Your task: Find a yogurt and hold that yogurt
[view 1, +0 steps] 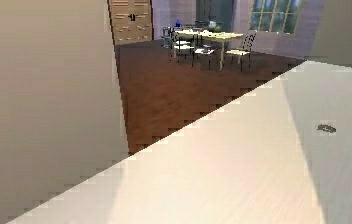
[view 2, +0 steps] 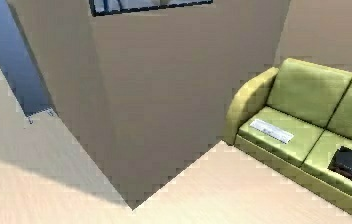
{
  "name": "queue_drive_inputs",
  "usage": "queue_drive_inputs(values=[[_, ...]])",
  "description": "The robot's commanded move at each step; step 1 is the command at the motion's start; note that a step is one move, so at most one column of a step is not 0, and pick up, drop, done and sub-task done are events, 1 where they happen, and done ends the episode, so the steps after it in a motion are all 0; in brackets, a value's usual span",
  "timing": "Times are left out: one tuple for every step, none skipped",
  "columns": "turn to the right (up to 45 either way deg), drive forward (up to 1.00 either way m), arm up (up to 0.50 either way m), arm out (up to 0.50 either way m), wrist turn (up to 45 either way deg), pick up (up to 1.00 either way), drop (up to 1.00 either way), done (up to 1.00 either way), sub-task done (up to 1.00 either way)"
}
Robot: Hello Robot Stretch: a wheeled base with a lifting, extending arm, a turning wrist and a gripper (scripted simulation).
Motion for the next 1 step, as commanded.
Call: queue_drive_inputs(values=[[0.0,1.0,0.0,0.0,0.0,0.0,0.0,0.0,0.0]])
